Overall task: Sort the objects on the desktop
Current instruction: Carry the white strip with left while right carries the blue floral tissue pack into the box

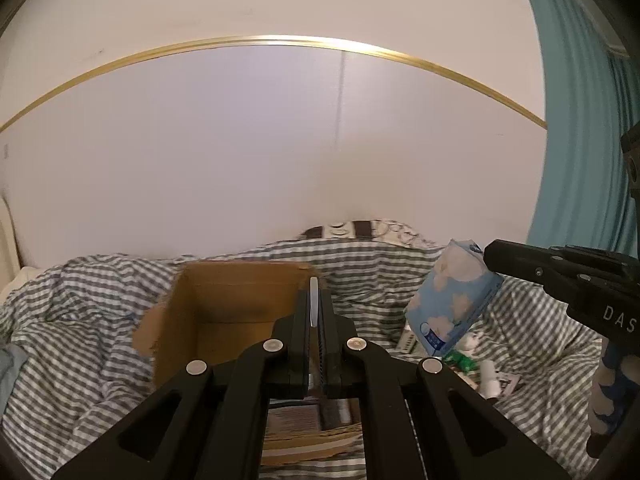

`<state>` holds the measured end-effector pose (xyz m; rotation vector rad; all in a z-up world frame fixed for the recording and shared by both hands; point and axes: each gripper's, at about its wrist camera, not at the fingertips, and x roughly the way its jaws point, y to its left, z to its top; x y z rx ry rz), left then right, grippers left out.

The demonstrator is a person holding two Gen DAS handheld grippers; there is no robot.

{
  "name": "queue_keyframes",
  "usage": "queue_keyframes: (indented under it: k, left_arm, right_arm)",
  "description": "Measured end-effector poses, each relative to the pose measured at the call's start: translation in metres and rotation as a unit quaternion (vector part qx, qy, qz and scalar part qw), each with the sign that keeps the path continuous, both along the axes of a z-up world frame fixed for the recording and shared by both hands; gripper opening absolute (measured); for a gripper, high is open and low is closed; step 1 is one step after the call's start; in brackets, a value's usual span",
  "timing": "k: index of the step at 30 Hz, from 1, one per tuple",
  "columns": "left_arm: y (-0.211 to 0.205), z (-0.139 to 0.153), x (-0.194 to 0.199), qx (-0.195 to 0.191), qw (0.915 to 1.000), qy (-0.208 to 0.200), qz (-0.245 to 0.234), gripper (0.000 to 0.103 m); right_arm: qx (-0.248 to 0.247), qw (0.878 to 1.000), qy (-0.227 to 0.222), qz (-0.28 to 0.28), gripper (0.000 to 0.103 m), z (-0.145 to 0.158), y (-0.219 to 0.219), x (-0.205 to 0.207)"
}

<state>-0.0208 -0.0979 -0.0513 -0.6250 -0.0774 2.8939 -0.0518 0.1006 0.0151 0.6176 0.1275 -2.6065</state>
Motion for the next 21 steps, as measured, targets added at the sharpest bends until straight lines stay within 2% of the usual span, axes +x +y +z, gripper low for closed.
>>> queue_keyframes:
  k: [9,14,21]
  left_arm:
    - [-0.033,-0.020,-0.011,0.005,0.9993,-0.017,0.032,0.003]
    - [-0.042,-0.042,-0.031,-0.007,0.9981,-0.042,0.045,0.003]
    - [-0.053,-0.078,-0.065,-0.018,0.9938,-0.091,0.062,0.003]
  right_arm:
    - [-0.010,0.999,-0.021,0.046,0.000,-0.021,-0.054,-0.030]
    - [0.010,0.997,-0.040,0.073,0.000,-0.046,-0.087,-0.053]
    - [0.024,0.994,-0.066,0.083,0.000,-0.076,-0.105,-0.087]
